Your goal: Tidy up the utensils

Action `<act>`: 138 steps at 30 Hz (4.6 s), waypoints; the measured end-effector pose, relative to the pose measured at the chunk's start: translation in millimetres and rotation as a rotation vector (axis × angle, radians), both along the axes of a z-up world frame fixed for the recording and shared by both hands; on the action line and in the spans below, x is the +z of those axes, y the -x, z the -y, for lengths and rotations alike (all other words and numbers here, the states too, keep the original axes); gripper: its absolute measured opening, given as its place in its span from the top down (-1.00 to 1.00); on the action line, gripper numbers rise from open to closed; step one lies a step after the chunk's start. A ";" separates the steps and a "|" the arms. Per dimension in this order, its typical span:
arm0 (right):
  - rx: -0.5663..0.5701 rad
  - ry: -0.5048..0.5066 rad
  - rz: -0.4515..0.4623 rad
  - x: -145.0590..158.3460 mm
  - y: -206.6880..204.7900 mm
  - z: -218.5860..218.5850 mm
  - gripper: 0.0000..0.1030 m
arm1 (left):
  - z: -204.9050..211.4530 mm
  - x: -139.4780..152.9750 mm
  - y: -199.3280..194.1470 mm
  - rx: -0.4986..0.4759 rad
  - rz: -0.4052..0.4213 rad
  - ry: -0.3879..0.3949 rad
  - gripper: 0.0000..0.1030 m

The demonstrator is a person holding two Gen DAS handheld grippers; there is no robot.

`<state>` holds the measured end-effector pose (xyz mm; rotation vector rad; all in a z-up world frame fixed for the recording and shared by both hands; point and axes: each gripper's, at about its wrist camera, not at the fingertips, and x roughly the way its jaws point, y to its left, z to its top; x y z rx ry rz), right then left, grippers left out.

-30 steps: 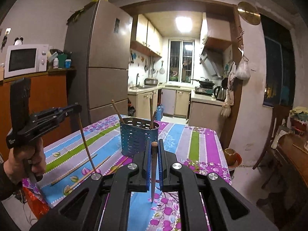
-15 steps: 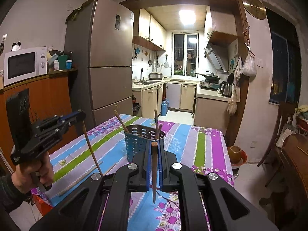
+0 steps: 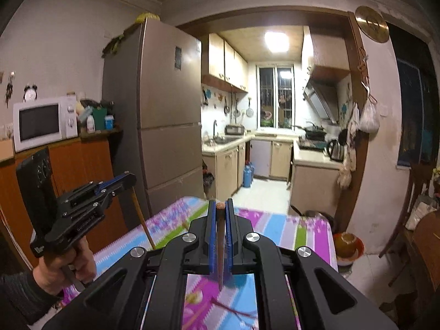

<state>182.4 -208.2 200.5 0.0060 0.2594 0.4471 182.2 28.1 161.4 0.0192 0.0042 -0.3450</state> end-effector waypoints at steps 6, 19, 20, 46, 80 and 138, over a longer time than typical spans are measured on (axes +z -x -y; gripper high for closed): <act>-0.004 -0.014 0.051 52.3 -31.8 -9.1 0.85 | 2.3 59.0 -9.8 0.012 0.097 0.009 0.89; -0.039 0.038 0.005 39.2 -118.2 -24.5 0.85 | -8.9 70.1 -86.3 0.038 0.087 0.016 0.89; -0.038 0.039 -0.001 34.6 -122.3 -24.9 0.85 | -8.6 64.4 -88.7 0.039 0.085 0.004 0.89; 0.016 -0.073 -0.021 -102.6 -3.6 20.0 0.85 | -108.8 -265.7 112.1 0.092 -0.414 -0.074 0.33; 0.022 -0.061 -0.010 -127.5 9.7 0.3 0.85 | -82.2 -297.2 132.1 0.188 -0.334 -0.102 0.90; -0.009 0.016 -0.046 -39.9 -169.4 -26.0 0.85 | 6.5 -20.9 -184.1 -0.169 -0.362 -0.144 0.90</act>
